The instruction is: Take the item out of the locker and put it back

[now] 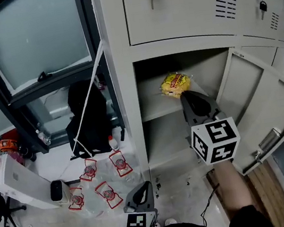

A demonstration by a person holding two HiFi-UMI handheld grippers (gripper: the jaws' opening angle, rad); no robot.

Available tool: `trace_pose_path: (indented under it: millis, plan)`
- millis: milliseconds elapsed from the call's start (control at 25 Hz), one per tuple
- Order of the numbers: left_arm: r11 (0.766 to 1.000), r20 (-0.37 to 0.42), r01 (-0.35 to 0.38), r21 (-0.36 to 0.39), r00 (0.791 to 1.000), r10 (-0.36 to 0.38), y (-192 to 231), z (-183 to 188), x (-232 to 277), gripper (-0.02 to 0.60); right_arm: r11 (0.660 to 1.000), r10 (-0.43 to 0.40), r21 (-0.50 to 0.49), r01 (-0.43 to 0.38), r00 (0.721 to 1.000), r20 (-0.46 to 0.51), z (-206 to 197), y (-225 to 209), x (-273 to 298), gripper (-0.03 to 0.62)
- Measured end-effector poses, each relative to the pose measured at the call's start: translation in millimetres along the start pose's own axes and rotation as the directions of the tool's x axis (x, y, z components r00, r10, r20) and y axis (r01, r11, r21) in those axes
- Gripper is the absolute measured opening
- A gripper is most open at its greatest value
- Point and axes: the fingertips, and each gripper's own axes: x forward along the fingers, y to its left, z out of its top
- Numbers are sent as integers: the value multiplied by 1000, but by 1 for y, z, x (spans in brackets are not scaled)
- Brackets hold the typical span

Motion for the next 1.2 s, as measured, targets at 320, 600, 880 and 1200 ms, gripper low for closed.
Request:
trace_pose_path:
  millis: [320,600,880,1200]
  plan:
    - [1000,27,14,-3,1000,-14,-8,7,0,7,1000,7,-13,-6,999,36,2,5,-32,20]
    - [1000,34,23,1,999,-23,-14,9,-3,6,1000,-10,-1,10,997,72,1,7,-67,20]
    - [1000,71,15,24,997,-16,-18,24,-5,6,1000,-23,23,21,995,92,-12,11,-99,19]
    - [999,89,11,30,996,-13,-22,33,-6,6,997,-69,38,66,996,64,-40,11,-131,19]
